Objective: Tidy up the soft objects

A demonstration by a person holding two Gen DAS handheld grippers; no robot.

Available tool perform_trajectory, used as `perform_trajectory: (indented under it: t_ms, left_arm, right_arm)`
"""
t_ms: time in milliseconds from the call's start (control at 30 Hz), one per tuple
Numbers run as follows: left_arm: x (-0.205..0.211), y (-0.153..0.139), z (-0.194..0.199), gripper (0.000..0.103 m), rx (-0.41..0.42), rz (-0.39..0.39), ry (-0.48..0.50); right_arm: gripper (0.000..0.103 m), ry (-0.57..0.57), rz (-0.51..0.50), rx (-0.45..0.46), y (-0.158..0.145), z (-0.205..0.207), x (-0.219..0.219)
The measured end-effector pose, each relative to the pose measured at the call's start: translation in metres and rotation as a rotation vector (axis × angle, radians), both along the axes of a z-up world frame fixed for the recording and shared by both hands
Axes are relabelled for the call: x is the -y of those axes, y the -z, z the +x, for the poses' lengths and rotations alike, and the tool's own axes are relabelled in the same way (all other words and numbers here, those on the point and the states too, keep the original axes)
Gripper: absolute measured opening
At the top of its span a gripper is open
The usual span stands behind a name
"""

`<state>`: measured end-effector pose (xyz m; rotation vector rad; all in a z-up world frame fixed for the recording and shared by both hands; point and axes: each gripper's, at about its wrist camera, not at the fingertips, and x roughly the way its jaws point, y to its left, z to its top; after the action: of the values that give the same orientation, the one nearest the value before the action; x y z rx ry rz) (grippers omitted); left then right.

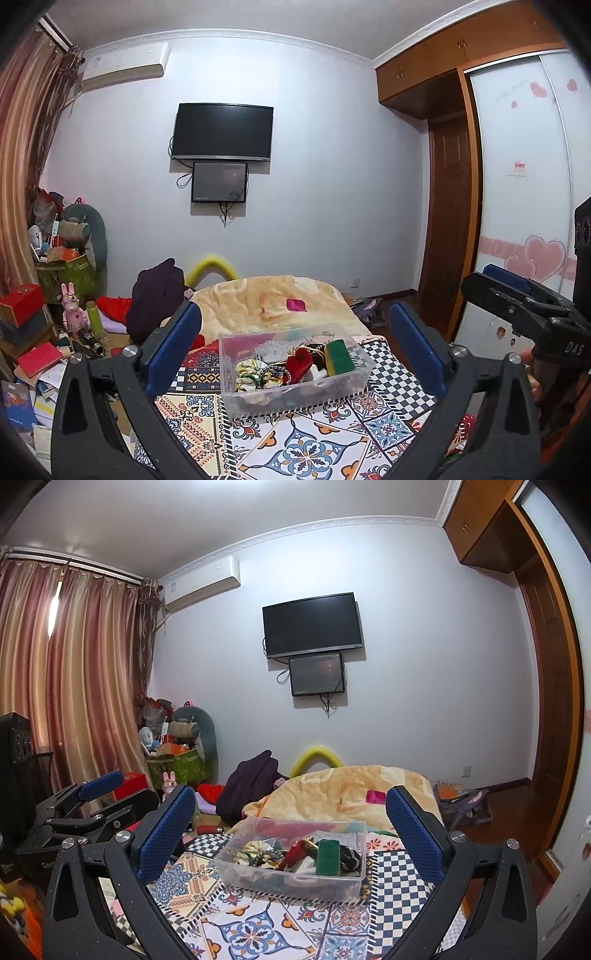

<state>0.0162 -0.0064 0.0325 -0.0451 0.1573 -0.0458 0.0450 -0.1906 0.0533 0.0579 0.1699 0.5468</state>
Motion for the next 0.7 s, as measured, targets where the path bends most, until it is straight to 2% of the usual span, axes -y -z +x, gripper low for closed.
perform_trajectory:
  t_ms: [700]
  left_arm:
    - [-0.0005,-0.0006,-0.0007,0.103,-0.002,-0.001,0.01]
  right_arm:
    - [0.103,-0.001,-0.005,-0.002,0.0001,-0.004,-0.0011]
